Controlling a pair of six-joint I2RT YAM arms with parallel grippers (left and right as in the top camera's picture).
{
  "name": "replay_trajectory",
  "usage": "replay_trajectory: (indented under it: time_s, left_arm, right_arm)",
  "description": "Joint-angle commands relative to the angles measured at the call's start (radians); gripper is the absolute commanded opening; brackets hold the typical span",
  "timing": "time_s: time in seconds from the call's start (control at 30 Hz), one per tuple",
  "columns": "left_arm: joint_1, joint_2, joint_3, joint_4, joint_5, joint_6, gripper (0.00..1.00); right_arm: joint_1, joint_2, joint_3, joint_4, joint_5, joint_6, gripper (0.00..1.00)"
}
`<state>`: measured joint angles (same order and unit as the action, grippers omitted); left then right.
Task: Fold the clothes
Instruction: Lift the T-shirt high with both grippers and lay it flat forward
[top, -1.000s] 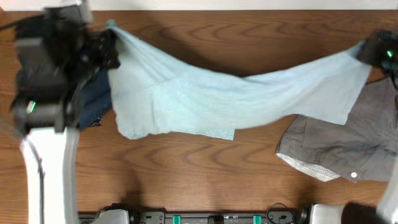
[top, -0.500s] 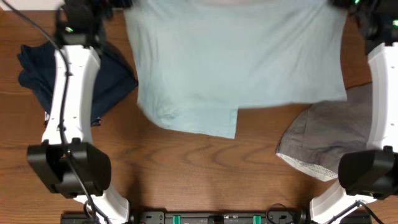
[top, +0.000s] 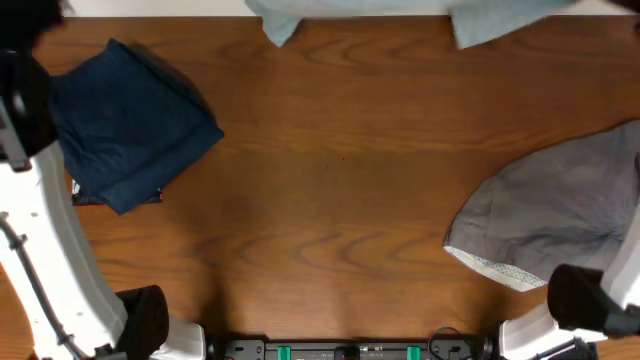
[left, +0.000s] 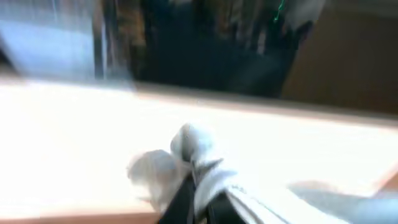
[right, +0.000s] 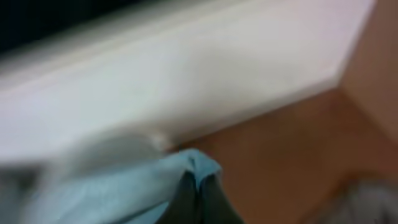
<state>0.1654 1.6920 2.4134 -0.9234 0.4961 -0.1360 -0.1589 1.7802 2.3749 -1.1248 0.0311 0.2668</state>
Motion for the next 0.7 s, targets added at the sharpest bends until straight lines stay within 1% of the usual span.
replay_trajectory:
  time_s: [0.0, 0.1, 0.13, 0.23, 0.37, 0.47, 0.6, 0.67]
  left_arm:
    - [-0.008, 0.098, -0.086, -0.215, 0.031, 0.109, 0.06]
    - [-0.008, 0.132, -0.172, -0.401, 0.007, 0.145, 0.06]
    - [-0.008, 0.149, -0.227, -0.45, -0.003, 0.156, 0.06]
    - [-0.008, 0.173, -0.355, -0.519, -0.01, 0.171, 0.06]
    - [-0.009, 0.175, -0.557, -0.576, -0.01, 0.187, 0.06]
    - [-0.021, 0.174, -0.695, -0.603, -0.006, 0.196, 0.06]
    - [-0.056, 0.157, -0.873, -0.605, -0.006, 0.198, 0.06]
    - [-0.08, 0.136, -0.961, -0.603, -0.007, 0.218, 0.06]
  right_arm:
    - [-0.003, 0.093, -0.092, -0.095, 0.05, -0.048, 0.01]
    - [0.003, 0.133, -0.191, -0.161, 0.045, -0.048, 0.01]
    - [0.007, 0.149, -0.246, -0.176, 0.037, -0.047, 0.01]
    - [0.019, 0.17, -0.362, -0.196, 0.011, -0.06, 0.01]
    - [0.032, 0.171, -0.512, -0.211, -0.021, -0.059, 0.01]
    - [0.041, 0.171, -0.604, -0.243, -0.008, -0.059, 0.01]
    - [0.035, 0.171, -0.705, -0.298, 0.084, -0.009, 0.01]
    - [0.028, 0.171, -0.74, -0.312, 0.122, 0.003, 0.01]
